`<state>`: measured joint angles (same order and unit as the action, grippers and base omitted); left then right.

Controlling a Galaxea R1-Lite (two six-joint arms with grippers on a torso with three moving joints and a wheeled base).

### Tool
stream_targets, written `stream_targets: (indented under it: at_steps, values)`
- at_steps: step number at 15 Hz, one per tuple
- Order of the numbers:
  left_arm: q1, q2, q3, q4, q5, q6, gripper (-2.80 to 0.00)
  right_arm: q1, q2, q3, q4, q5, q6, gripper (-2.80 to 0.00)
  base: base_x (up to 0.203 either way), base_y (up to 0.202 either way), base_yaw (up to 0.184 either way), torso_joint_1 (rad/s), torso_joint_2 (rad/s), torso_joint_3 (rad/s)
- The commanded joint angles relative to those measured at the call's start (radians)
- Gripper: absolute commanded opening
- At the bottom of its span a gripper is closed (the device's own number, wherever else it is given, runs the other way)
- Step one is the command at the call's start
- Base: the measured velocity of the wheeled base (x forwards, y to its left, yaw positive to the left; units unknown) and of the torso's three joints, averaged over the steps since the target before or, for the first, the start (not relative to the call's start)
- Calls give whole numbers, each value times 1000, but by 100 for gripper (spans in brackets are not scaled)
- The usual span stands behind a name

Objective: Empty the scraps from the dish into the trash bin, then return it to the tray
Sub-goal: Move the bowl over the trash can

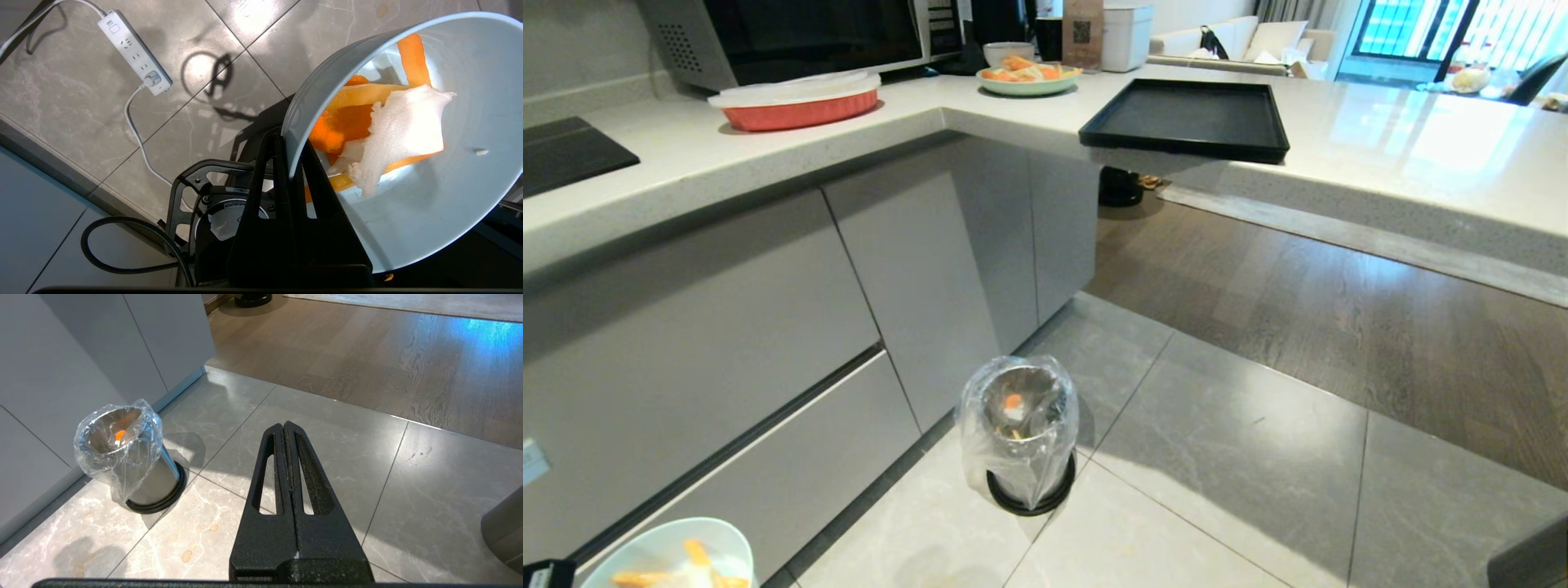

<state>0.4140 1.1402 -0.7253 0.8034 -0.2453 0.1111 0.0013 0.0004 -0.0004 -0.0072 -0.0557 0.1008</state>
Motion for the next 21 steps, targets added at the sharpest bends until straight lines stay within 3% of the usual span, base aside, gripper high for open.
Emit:
stream_targets:
  at_steps: [1,12,21]
  values:
    - [6,-4,6,5,-2,-2,-280,0,0,0,0,1,0,-280,0,0,0,0,0,0]
    - [5,9,32,3,-20,1,-280,0,0,0,0,0,0,-280,0,0,0,0,1,-6]
    - [6,5,33,-6,-22,1,-280,0,0,0,0,-1,0,-280,0,0,0,4,1,-179]
